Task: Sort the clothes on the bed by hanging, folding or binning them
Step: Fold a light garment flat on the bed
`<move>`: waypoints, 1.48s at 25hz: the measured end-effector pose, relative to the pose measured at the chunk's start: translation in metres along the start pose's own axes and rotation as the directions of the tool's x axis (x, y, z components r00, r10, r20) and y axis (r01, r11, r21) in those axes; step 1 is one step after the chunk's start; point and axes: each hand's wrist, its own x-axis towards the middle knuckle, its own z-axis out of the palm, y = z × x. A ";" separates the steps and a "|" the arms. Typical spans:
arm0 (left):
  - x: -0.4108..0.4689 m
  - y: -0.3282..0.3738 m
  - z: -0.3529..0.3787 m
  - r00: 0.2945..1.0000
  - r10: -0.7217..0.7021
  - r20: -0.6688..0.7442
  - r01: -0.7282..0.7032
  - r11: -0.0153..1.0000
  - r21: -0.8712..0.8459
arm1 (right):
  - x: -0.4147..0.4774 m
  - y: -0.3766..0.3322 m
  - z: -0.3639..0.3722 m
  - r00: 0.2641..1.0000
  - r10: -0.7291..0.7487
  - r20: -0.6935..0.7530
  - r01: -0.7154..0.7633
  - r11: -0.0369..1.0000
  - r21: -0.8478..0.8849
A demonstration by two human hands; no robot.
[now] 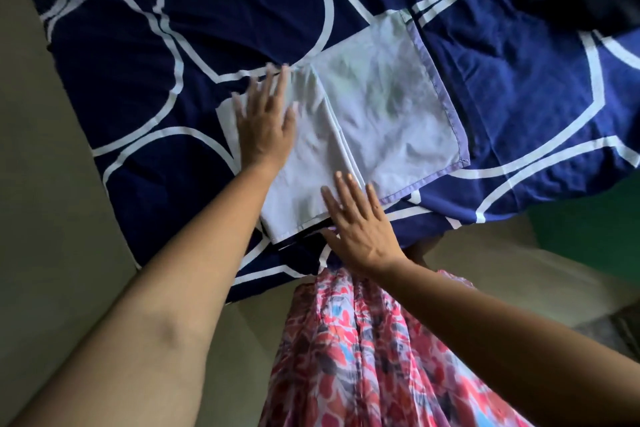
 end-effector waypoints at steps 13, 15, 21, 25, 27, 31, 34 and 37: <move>0.010 -0.096 -0.039 0.822 -0.498 0.274 0.567 0.680 -0.465 | 0.043 -0.112 0.008 0.889 -0.319 0.329 0.366 0.926 -0.090; 0.014 -0.097 -0.037 0.812 -0.500 0.301 0.581 0.649 -0.491 | 0.045 -0.115 0.003 0.903 -0.280 0.325 0.320 0.945 -0.076; 0.020 -0.086 -0.045 0.743 -0.503 0.442 0.662 0.449 -0.601 | 0.047 -0.101 -0.011 0.882 -0.280 0.378 0.332 0.940 -0.079; 0.019 -0.064 -0.065 0.731 -0.439 0.523 0.667 0.294 -0.685 | 0.045 -0.091 -0.029 0.914 -0.256 0.314 0.220 0.965 0.146; 0.023 -0.050 -0.082 0.742 -0.406 0.533 0.655 0.272 -0.705 | 0.038 -0.083 -0.044 0.958 -0.206 0.200 0.153 0.955 0.253; 0.047 0.001 -0.110 0.817 -0.305 0.489 0.573 0.333 -0.749 | 0.007 -0.053 -0.087 0.976 0.185 -0.115 -0.082 0.801 0.593; 0.072 0.051 -0.110 0.848 -0.242 0.472 0.530 0.370 -0.763 | -0.012 -0.010 -0.116 0.873 0.488 -0.025 -0.285 0.551 0.785; 0.100 0.103 -0.094 0.836 -0.188 0.515 0.544 0.393 -0.741 | -0.015 0.042 -0.120 0.756 0.653 -0.041 -0.343 0.449 0.825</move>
